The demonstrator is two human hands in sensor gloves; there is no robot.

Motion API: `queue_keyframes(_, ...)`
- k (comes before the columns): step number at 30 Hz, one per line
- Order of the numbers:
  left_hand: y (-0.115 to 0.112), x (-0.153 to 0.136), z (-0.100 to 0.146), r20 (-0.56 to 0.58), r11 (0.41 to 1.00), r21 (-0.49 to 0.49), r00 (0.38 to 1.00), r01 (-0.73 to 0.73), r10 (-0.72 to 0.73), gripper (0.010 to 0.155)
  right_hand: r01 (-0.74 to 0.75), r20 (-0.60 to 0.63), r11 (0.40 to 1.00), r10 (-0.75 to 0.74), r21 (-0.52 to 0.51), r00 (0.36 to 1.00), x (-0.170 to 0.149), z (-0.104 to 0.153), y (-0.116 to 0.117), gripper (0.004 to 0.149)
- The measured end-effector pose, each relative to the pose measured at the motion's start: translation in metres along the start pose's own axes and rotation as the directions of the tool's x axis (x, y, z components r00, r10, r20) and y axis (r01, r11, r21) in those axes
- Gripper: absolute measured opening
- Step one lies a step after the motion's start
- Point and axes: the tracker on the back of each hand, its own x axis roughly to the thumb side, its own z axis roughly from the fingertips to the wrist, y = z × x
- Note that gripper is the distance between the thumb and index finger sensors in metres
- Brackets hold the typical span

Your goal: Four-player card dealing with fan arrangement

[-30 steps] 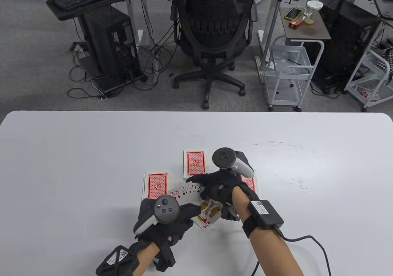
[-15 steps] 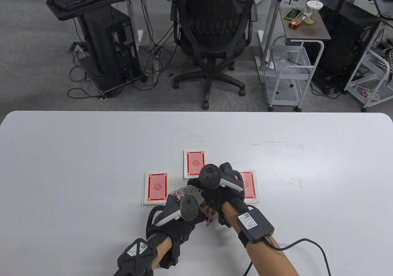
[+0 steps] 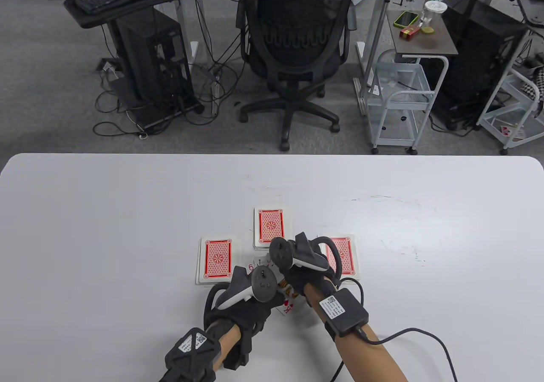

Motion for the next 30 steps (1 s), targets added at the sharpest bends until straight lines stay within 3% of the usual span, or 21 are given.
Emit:
queue_keyframes(6, 0.005, 0.001, 0.001, 0.007, 1.0, -0.011, 1.0, -0.013, 0.013, 0.052, -0.038, -0.014, 0.999, 0.037, -0.031, 0.999, -0.001, 0.004, -0.004, 0.073)
queue_keyframes(10, 0.021, 0.0, 0.011, 0.024, 0.998, 0.042, 0.999, -0.036, 0.035, 0.053, 0.031, -0.02, 0.997, -0.032, -0.071, 0.999, -0.008, 0.015, -0.023, 0.07)
queue_keyframes(15, 0.046, -0.018, 0.036, 0.001, 0.98, 0.188, 0.998, -0.06, 0.061, 0.052, 0.184, -0.047, 0.976, -0.191, -0.118, 0.981, -0.024, 0.051, -0.062, 0.065)
queue_keyframes(20, 0.049, -0.04, 0.073, -0.084, 0.892, 0.451, 0.996, 0.028, 0.011, 0.057, 0.141, -0.076, 0.964, -0.162, -0.226, 0.984, -0.029, 0.101, -0.084, 0.071)
queue_keyframes(24, 0.04, -0.049, 0.096, -0.169, 0.78, 0.612, 0.985, 0.13, -0.032, 0.064, 0.078, -0.117, 0.96, -0.113, -0.268, 0.987, -0.023, 0.135, -0.08, 0.077)
queue_keyframes(30, 0.025, -0.051, 0.105, -0.263, 0.713, 0.658, 0.961, 0.244, -0.087, 0.077, -0.07, -0.165, 0.969, 0.031, -0.235, 0.986, -0.007, 0.154, -0.047, 0.086)
